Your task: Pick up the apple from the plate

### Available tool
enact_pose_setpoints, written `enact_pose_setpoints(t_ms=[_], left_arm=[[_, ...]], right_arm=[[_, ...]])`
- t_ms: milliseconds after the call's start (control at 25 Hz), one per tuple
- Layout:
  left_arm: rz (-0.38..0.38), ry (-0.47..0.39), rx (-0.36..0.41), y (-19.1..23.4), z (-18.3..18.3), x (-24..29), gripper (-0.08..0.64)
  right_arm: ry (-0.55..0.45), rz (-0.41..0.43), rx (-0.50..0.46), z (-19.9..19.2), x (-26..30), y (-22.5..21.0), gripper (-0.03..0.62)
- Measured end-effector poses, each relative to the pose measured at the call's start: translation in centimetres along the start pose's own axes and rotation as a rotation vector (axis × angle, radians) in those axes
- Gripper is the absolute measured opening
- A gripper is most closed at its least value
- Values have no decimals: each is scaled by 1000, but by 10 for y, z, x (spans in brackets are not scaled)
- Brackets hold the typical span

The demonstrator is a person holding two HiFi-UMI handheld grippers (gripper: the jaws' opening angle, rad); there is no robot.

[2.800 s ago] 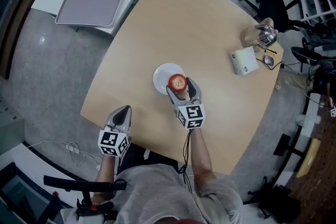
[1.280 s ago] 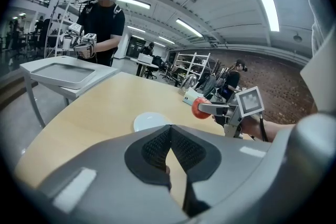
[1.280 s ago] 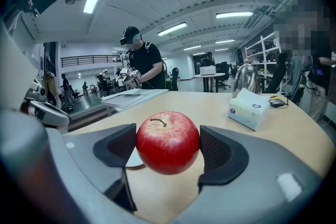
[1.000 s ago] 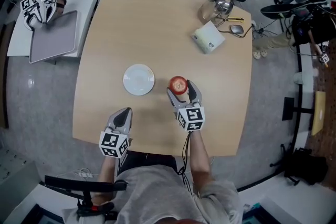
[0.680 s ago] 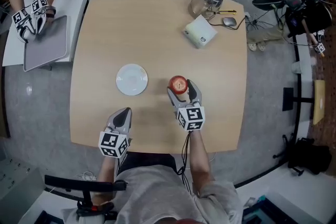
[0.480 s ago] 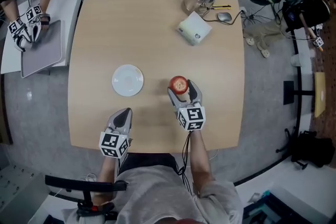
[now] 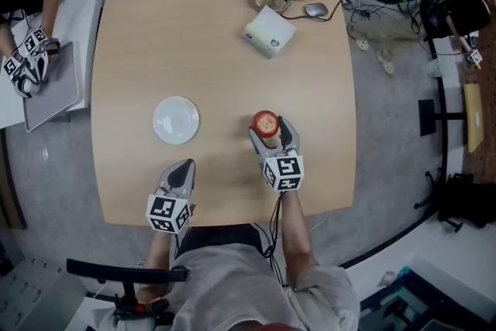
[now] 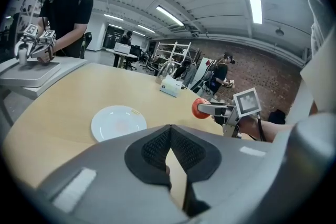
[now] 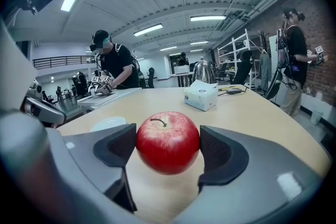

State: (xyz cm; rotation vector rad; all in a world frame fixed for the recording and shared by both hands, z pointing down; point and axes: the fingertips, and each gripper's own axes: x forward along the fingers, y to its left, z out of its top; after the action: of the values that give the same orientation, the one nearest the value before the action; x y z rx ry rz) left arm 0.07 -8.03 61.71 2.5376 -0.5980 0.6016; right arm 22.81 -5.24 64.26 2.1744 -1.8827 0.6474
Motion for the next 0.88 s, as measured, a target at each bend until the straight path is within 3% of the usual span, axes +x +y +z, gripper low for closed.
enact_pose_setpoints(t_ms=[880], left_arm=[[-91,102,55,-34,-11,53,20]], right_arm=[[19,-104,78,-39,-15,-65,383]])
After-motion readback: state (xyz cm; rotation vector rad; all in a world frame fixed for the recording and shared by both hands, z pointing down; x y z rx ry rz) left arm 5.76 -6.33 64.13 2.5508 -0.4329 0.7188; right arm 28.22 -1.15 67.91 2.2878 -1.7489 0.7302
